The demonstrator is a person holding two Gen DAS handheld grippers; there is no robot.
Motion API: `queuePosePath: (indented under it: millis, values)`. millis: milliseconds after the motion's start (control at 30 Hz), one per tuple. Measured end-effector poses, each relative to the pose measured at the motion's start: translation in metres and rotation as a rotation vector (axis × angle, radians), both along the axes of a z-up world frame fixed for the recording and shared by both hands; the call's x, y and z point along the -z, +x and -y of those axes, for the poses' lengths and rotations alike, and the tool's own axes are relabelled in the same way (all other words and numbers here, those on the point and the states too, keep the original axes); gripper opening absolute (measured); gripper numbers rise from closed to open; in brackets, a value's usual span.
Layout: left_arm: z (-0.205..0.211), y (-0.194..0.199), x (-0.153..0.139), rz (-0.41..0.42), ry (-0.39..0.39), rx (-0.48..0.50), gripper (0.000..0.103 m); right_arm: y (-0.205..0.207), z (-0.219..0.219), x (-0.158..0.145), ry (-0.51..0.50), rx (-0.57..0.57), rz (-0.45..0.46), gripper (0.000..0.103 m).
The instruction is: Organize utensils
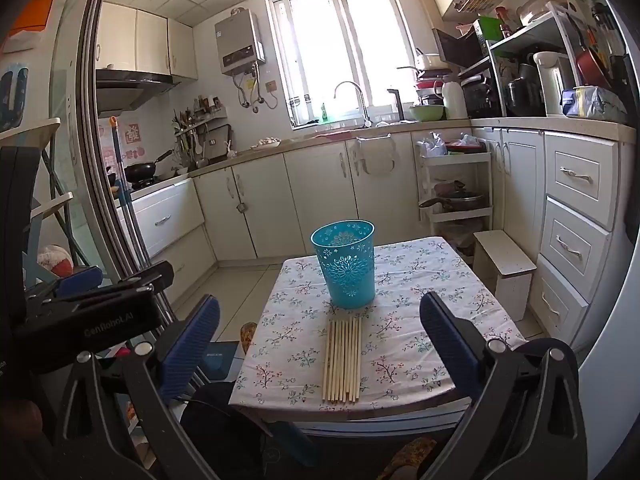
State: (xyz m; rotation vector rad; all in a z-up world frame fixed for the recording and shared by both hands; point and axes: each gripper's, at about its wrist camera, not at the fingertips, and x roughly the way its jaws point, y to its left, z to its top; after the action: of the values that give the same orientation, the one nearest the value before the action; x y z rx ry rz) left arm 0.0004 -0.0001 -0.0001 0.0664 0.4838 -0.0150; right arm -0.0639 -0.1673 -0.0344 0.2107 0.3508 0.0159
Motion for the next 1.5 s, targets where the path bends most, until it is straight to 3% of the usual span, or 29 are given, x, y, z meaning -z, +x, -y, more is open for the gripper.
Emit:
queuePosePath:
  millis: [1500]
  values:
    - [0.002,-0.004,0.0,0.015,-0.019,0.037,0.095,0.004,-0.004,0.0,-0.006,-0.01,-0.015,0.096]
